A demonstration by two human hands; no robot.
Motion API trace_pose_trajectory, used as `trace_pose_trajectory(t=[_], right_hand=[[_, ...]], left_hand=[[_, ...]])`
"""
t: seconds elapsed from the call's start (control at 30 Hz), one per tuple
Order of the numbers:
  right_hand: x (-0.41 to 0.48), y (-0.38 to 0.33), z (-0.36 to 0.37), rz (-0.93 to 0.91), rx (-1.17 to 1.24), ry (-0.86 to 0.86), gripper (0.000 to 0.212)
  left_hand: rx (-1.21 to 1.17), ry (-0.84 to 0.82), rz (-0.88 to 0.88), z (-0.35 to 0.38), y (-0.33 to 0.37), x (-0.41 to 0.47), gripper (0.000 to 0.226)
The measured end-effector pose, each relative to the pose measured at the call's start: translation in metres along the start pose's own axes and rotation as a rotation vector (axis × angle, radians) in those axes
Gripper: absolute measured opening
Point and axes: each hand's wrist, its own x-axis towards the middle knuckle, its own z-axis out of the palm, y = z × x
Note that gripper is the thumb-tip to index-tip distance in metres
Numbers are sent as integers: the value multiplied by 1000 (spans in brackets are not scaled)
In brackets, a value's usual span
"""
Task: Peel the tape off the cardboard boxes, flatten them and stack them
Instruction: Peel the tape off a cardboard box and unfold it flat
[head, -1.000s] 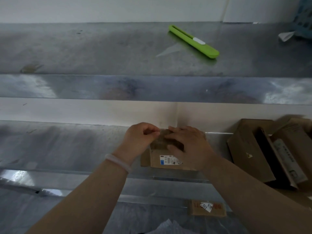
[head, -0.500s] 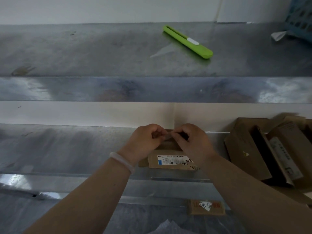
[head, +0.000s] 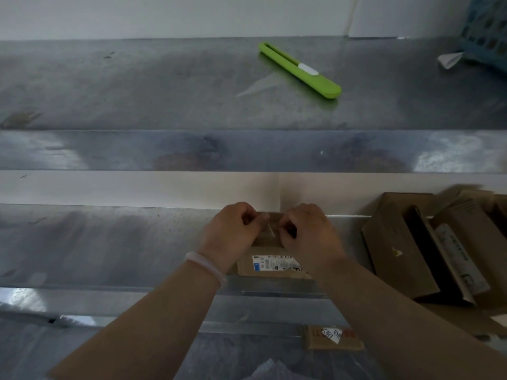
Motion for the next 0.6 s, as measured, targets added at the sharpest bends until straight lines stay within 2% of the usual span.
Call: trace_pose_trajectory(t=[0.07, 0.17, 0.27, 0.33, 0.4, 0.5, 0.57, 0.6], right_hand=[[1, 2, 0, 15, -45, 46, 7], [2, 5, -4, 53, -134, 28, 14], [1, 13, -10, 77, -122, 20, 16], [-3, 23, -16, 96, -9, 57, 18], [-10, 36, -21, 139, 114, 80, 26], [-25, 46, -29, 426, 486, 27, 32], [-35, 48, -31, 610, 747, 15, 18], [-41, 48, -32, 643, 797, 1, 15]], left_hand=[[59, 42, -15, 4, 0, 0, 30], [239, 91, 24, 9, 3, -2, 36], [283, 87, 24, 10, 5, -1, 34], [329, 111, 73, 10, 4, -1, 32], [411, 186, 243, 12, 2, -1, 26], [429, 137, 491, 18, 3, 3, 23], [436, 62, 530, 18, 6, 6, 29], [434, 54, 510, 17, 9, 7, 29]])
